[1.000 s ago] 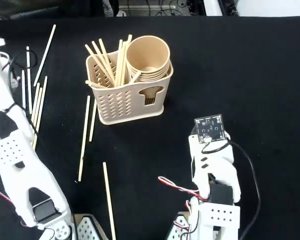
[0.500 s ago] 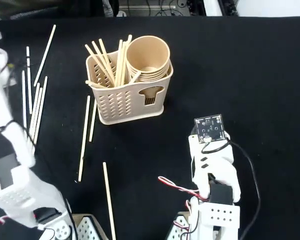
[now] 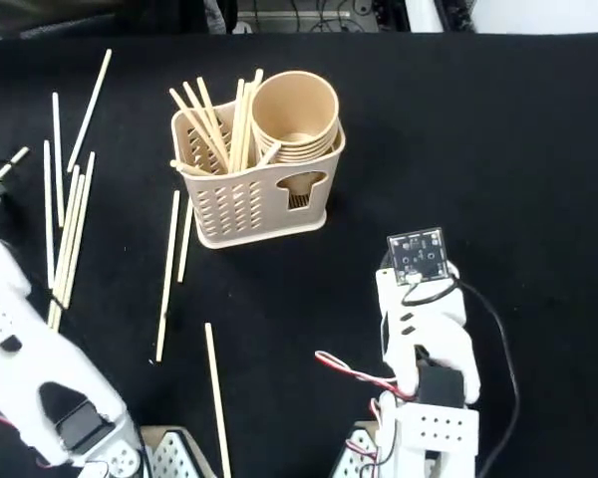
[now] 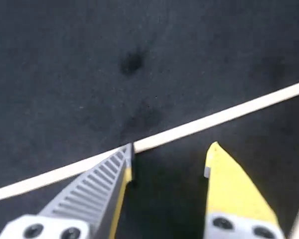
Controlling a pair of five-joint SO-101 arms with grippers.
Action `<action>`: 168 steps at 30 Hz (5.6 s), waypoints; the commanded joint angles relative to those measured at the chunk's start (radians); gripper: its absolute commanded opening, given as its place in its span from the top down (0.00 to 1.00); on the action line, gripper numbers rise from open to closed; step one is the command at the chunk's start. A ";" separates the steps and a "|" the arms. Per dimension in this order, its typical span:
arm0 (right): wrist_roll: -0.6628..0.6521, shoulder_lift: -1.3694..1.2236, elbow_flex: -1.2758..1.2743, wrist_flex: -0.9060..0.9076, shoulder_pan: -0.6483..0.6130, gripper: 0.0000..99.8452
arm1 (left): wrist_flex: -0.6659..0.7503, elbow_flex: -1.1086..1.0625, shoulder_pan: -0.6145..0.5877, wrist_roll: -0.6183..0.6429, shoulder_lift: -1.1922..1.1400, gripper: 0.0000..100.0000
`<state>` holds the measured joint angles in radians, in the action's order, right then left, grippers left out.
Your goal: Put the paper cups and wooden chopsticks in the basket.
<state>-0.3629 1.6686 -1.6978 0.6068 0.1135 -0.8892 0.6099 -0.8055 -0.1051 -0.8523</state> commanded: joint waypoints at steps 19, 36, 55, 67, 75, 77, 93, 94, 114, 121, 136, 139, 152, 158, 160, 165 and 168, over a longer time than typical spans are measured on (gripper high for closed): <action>-0.009 0.008 0.002 -0.015 -0.012 0.99 | -0.594 1.053 -0.031 -0.071 -0.420 0.76; -0.009 0.004 0.002 -0.015 -0.012 0.99 | -0.158 0.908 -0.051 0.244 -0.543 0.77; -0.009 0.001 0.002 -0.017 -0.014 0.99 | -0.876 0.931 -0.016 0.215 -0.443 0.97; -0.009 0.001 0.002 -0.017 -0.014 0.99 | -0.862 -0.028 0.091 -0.074 0.345 0.97; -0.009 0.001 0.002 -0.017 -0.014 0.99 | -0.775 -0.136 0.091 -0.302 0.592 0.84; -0.009 0.001 0.002 -0.017 -0.014 0.99 | -0.775 -0.137 0.101 -0.463 0.580 0.78; -0.009 0.001 0.002 -0.015 -0.014 0.99 | -0.657 0.097 0.110 -1.076 -0.011 0.77; -0.009 0.001 0.002 -0.015 -0.014 0.99 | -0.658 0.127 0.110 -1.074 -0.048 0.77; -0.009 0.001 0.002 -0.015 -0.014 0.99 | -0.873 0.378 0.111 -0.753 -0.107 0.97; -0.009 0.001 0.002 -0.015 -0.014 0.99 | -0.873 0.139 0.142 -0.436 0.222 0.97; -0.009 0.002 0.002 -0.015 -0.012 0.99 | -0.632 -0.019 0.248 0.011 0.956 0.97; -0.009 0.002 0.002 -0.015 -0.012 0.99 | -0.525 -0.018 0.326 0.068 1.010 0.97; -0.009 0.002 0.002 -0.015 -0.012 0.99 | -0.147 -0.030 0.648 0.368 1.175 0.97; -0.009 0.001 0.002 -0.015 -0.012 0.99 | -0.150 -0.171 0.760 0.394 1.209 0.97; -0.009 0.001 0.002 -0.015 -0.012 0.99 | -0.149 -0.229 0.763 0.396 1.257 0.97; -0.009 0.002 0.002 -0.015 -0.012 0.99 | 0.130 -0.584 0.771 0.387 1.464 0.97; -0.009 0.002 0.002 -0.015 -0.012 0.99 | 0.420 -0.881 0.771 0.387 1.619 0.97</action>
<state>-0.3644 1.6686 -1.6978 0.6068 0.1135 -0.8216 0.0729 -0.0414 0.2693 0.5669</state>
